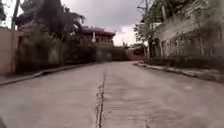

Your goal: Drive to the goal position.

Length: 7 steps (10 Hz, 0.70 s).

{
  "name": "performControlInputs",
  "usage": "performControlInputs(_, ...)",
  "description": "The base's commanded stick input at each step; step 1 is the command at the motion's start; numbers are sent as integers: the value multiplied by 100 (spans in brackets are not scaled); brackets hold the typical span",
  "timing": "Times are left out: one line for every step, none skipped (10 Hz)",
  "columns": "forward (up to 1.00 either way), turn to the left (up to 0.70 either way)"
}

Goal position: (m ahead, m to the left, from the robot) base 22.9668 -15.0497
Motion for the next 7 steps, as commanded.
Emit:
performControlInputs(100,0)
performControlInputs(100,0)
performControlInputs(100,0)
performControlInputs(100,0)
performControlInputs(100,0)
performControlInputs(100,0)
performControlInputs(100,0)
